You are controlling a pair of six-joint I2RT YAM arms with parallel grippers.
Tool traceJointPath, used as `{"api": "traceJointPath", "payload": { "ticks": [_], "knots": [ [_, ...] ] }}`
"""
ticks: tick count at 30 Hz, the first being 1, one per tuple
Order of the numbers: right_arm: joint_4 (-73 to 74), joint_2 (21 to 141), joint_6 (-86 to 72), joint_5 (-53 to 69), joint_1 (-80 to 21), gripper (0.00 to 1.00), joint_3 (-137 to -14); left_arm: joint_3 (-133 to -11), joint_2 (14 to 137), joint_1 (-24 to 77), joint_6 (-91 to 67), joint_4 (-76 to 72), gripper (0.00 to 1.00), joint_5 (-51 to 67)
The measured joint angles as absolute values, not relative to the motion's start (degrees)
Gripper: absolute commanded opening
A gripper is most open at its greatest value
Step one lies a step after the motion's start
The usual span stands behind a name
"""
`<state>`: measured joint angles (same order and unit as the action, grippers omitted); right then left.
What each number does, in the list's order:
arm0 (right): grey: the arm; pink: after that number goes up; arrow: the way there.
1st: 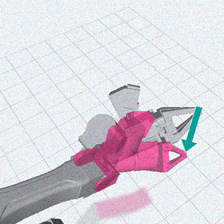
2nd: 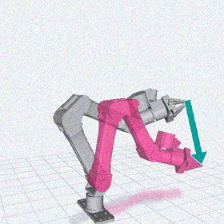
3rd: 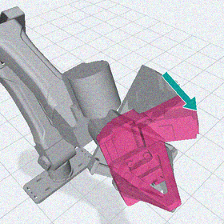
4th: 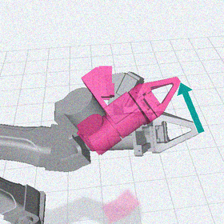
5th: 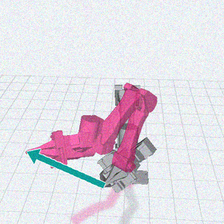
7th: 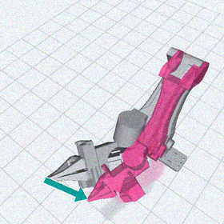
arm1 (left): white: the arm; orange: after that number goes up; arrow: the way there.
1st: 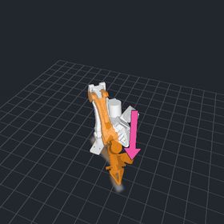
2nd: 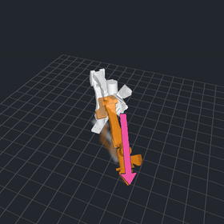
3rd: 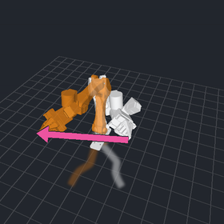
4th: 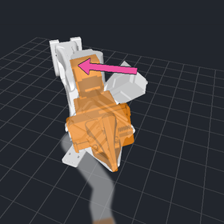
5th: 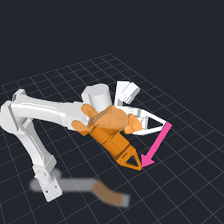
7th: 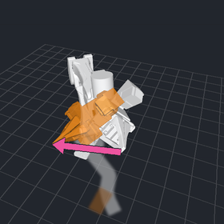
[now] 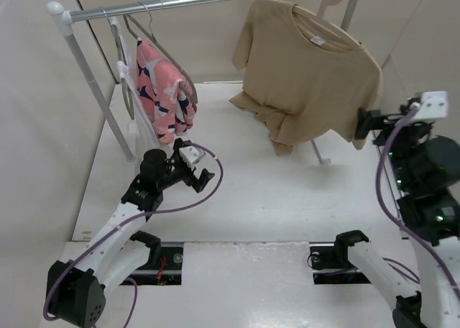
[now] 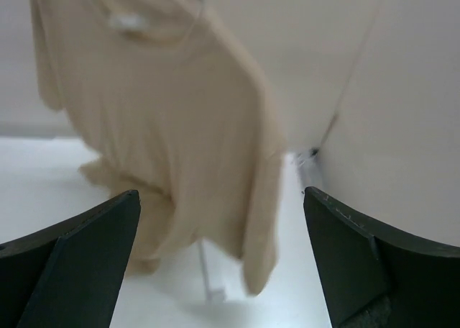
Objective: Place the t-shirt on the hanger
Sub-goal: Hang the hanger with tshirt onto the clothesline
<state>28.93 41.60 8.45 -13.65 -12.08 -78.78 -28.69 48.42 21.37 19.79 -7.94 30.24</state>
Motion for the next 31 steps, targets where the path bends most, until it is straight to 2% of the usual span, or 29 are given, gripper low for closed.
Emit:
{"api": "traceJointPath", "payload": {
  "ticks": [3,7,11,17,31],
  "knots": [
    [26.59,40.21,2.42,-9.63,-12.08,1.00,-62.59,-22.28,44.91,21.37,18.11,-12.82,1.00,24.77],
    [25.69,44.53,-7.01,-4.34,-12.12,1.00,-41.43,-18.33,44.51,21.37,16.03,-17.65,1.00,17.76],
    [26.74,44.99,-14.61,-2.55,-12.08,1.00,-28.58,-15.51,44.05,20.27,14.31,-21.41,1.00,15.07],
    [23.90,43.97,-19.55,-4.91,-12.08,1.00,-27.49,-11.64,42.83,17.80,12.88,-23.27,1.00,14.52],
    [21.67,45.34,-17.28,-5.37,-12.08,1.00,-27.70,-9.72,41.93,14.87,12.58,-26.85,1.00,15.18]
  ]
}}
